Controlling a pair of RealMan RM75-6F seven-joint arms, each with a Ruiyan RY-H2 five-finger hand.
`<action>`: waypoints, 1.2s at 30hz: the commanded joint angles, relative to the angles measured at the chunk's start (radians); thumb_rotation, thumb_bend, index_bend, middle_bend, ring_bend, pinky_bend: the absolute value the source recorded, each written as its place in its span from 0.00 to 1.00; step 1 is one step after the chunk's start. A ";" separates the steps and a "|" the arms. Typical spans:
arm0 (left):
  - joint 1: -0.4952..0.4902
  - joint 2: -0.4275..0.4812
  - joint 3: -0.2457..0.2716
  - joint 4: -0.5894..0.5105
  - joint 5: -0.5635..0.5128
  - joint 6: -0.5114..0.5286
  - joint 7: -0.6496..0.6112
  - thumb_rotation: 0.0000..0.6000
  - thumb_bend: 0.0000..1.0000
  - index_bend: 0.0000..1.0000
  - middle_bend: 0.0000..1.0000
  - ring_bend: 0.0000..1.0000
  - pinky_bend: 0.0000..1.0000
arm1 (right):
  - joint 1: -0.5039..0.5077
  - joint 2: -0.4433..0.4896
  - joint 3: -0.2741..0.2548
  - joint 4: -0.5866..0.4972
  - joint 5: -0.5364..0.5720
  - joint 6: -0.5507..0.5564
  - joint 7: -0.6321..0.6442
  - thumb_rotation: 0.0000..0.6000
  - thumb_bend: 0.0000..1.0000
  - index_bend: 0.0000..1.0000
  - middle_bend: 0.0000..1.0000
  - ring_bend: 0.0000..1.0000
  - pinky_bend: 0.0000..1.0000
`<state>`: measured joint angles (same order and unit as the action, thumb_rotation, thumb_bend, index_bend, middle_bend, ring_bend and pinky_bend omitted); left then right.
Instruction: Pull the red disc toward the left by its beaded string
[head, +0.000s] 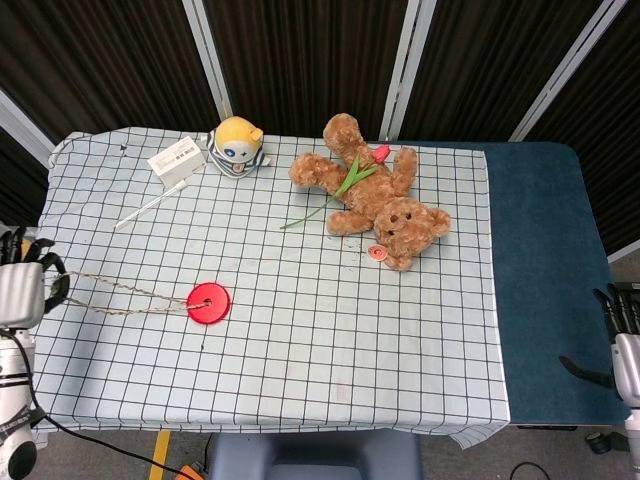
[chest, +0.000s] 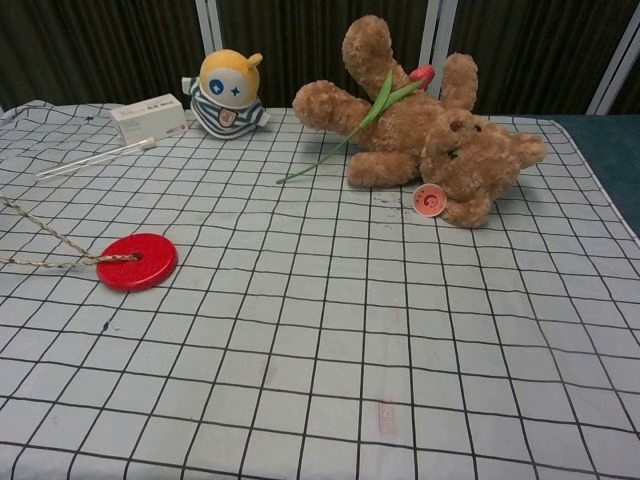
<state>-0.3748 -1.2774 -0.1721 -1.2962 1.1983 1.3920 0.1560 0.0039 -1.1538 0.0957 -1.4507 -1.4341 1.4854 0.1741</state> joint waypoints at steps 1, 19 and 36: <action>0.023 0.021 -0.019 0.045 -0.036 -0.014 -0.020 1.00 0.72 0.90 0.28 0.04 0.09 | 0.000 0.001 -0.002 -0.004 -0.001 0.001 -0.006 1.00 0.03 0.00 0.00 0.00 0.00; -0.023 -0.011 -0.103 0.108 0.009 0.071 0.041 1.00 0.72 0.90 0.29 0.05 0.08 | 0.001 0.006 -0.002 -0.025 0.003 0.002 -0.029 1.00 0.03 0.00 0.00 0.00 0.00; -0.056 0.072 0.052 -0.195 0.093 -0.207 -0.054 1.00 0.29 0.00 0.00 0.00 0.00 | 0.001 0.003 -0.008 0.003 0.005 -0.012 0.014 1.00 0.03 0.00 0.00 0.00 0.00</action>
<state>-0.4246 -1.2357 -0.1338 -1.4469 1.3040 1.1804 0.1199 0.0056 -1.1503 0.0881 -1.4483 -1.4291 1.4736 0.1874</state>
